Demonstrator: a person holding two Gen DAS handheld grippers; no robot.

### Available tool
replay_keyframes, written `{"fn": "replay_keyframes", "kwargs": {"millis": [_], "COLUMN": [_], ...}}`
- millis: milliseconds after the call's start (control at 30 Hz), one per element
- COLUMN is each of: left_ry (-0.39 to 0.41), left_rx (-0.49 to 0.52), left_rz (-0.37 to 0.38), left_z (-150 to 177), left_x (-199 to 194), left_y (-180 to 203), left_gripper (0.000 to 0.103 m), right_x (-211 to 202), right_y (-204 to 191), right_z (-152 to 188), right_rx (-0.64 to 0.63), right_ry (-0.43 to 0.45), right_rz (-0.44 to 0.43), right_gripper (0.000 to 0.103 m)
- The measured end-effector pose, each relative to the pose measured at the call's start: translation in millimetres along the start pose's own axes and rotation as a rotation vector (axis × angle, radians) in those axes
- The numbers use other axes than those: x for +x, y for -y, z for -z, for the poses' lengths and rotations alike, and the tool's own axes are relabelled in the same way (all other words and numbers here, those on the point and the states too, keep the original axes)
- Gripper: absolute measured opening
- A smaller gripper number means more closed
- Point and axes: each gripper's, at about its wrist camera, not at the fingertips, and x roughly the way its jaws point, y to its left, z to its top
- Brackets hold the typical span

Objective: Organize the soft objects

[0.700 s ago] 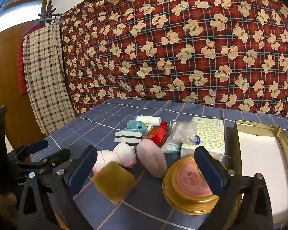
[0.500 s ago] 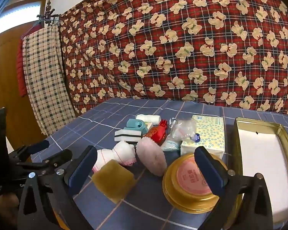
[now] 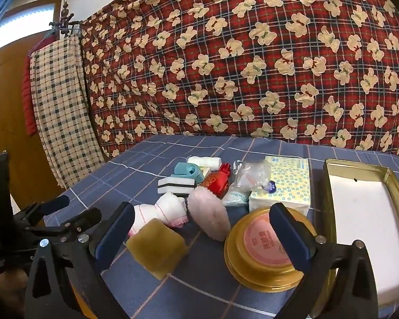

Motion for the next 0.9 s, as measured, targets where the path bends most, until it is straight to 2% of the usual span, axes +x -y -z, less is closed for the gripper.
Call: {"fn": "replay_keyframes", "kwargs": {"millis": [300,900], "left_ry": [-0.005,-0.009], "left_rx": [-0.001,-0.002], "left_rz": [0.0,0.001], "left_z": [11,8], "left_x": [7,6], "left_y": [-4,-5], "left_gripper": [0.102,0.102], "right_x": [2,2], "right_y": [0,-1], "right_z": [0,4], "right_rx": [0.003,0.009], "right_ry": [-0.002,-0.008], "right_rz": [-0.001,0.0], "right_gripper": [0.102,0.102]}}
